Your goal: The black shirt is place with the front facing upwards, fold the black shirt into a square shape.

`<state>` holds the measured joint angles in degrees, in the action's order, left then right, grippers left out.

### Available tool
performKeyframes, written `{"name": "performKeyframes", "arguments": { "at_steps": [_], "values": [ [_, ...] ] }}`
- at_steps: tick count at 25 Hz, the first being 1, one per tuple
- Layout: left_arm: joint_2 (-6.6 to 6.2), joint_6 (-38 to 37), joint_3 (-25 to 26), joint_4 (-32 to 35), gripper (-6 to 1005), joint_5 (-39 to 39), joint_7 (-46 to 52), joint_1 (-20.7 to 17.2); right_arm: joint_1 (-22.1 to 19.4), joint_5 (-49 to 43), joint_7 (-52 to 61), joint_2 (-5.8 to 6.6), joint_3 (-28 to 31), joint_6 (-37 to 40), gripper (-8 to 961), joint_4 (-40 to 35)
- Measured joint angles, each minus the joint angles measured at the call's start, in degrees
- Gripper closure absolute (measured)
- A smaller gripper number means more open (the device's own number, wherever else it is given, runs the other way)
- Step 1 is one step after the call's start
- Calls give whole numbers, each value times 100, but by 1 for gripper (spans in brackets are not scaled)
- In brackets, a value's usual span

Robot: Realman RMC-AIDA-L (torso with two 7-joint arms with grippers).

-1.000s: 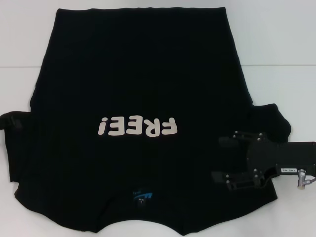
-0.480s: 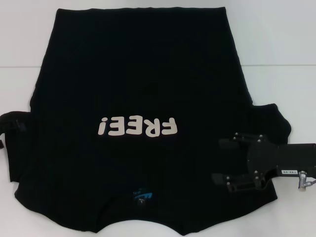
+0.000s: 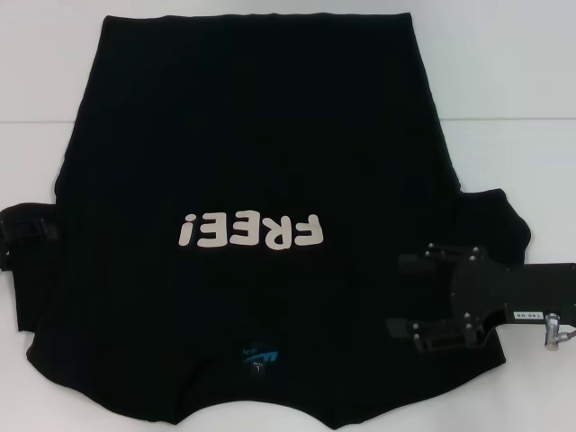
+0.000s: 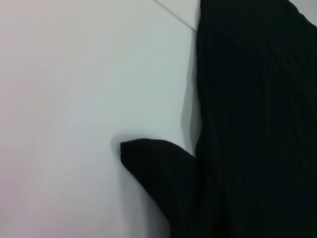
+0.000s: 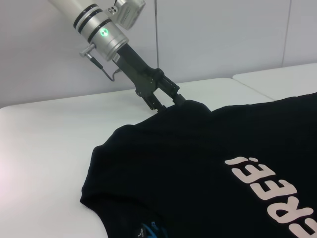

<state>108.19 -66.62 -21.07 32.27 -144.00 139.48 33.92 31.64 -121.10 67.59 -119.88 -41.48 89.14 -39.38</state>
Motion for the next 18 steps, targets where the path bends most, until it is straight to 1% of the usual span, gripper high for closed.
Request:
{"name": "performKeyframes", "arguments": {
  "at_steps": [7,10,16,18],
  "values": [
    [3,-13,-51,57,66,-5,15,0,0,26,0,0,1,39,14,0],
    [3,10,-145,58,251,-7,46,7,0,31,0,0,7,50,14,0],
    [2,37,-172,59,450,-7,61,28,0,34,0,0,16,54,14,0],
    [1,47,-172,59,536,-6,62,28,3,34,0,0,30,71,14,0]
  ]
}}
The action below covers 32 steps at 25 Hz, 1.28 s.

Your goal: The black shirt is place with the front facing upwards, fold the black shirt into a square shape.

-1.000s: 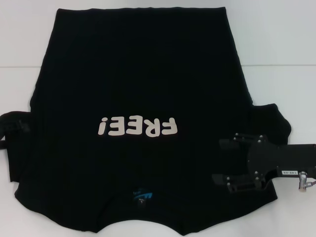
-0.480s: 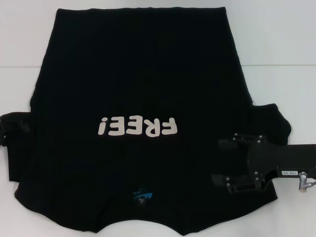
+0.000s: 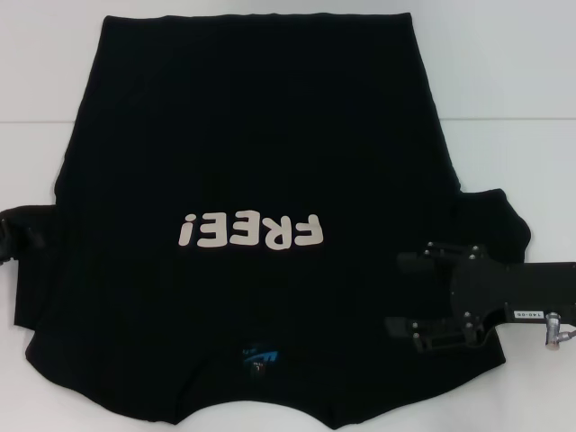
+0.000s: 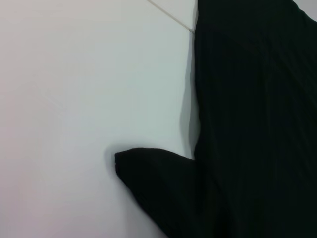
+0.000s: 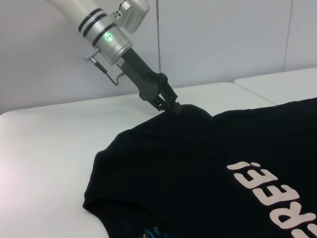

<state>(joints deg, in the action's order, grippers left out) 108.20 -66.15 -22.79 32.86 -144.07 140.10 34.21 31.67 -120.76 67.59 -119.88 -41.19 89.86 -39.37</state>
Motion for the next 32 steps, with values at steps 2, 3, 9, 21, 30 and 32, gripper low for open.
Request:
{"name": "performKeyframes", "arguments": {
  "at_steps": [2,3,9,21,30,32],
  "values": [
    [-1,10,1,2,623,0,0,-3,8,0,0,0,7,31,14,0],
    [-1,12,2,3,666,1,0,-8,12,0,0,0,7,38,14,0],
    [-2,29,3,3,895,2,0,-28,17,0,0,0,17,56,14,0],
    [-18,244,3,162,995,2,-59,-37,14,0,4,0,24,59,15,0],
    [-9,191,-90,365,996,2,0,36,31,0,8,0,23,58,15,-9],
    [-3,172,-264,367,996,2,105,77,31,0,12,0,23,58,15,-9]
  ]
}}
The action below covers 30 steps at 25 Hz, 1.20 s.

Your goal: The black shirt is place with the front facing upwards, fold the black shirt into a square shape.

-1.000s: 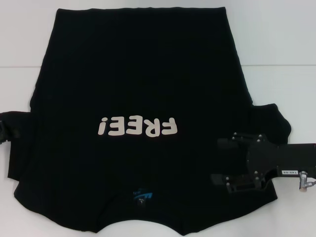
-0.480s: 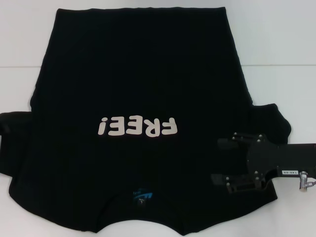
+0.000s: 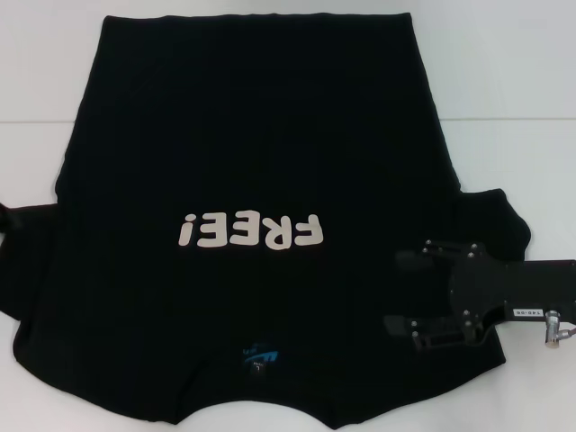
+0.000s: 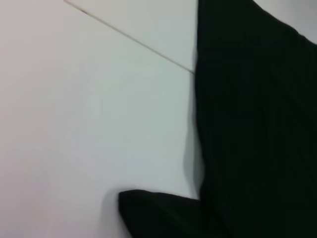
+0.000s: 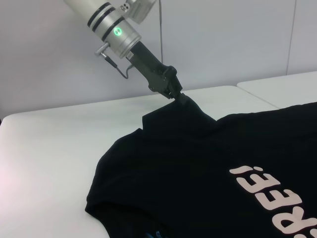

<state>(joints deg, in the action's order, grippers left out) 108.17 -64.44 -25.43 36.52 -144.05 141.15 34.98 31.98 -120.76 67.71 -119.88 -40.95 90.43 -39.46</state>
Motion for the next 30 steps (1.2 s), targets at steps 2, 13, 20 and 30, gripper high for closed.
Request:
{"name": "performKeyframes", "arguments": {
  "at_steps": [2,13,20,30],
  "values": [
    [13,-42,-118,13,996,5,88,48,1,0,4,0,0,-3,15,0],
    [302,-583,-233,595,993,12,434,355,-7,0,30,-1,-29,-24,15,5],
    [383,-688,-304,291,985,57,734,465,-8,0,32,-9,-23,-13,16,9],
    [334,-1113,-255,-573,701,1306,619,482,-21,0,32,-9,-33,-28,16,10]
  ]
}}
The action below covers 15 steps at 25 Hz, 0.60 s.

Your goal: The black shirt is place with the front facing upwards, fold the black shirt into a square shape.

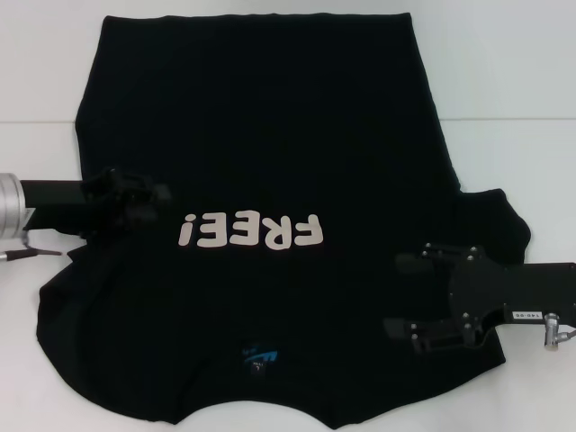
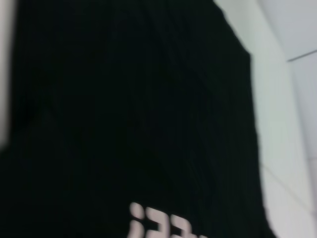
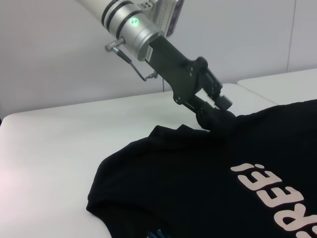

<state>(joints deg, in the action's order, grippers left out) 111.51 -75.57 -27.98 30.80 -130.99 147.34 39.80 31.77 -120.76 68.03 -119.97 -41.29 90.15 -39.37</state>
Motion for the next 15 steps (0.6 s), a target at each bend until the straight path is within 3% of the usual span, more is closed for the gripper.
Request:
{"name": "performKeyframes", "arguments": {
  "at_steps": [4,10,15],
  "values": [
    [-90,-182,49,-278,593,442,-216,-126,-9,0,0,1,6,-12,16,0],
    [-303,54,295,-236,463,493,-190,-556,-9,-3,-25,6,36,-59,16,52],
    [-359,447,409,-209,316,401,-188,-747,0,-3,-32,10,35,-111,16,69]
  ]
}}
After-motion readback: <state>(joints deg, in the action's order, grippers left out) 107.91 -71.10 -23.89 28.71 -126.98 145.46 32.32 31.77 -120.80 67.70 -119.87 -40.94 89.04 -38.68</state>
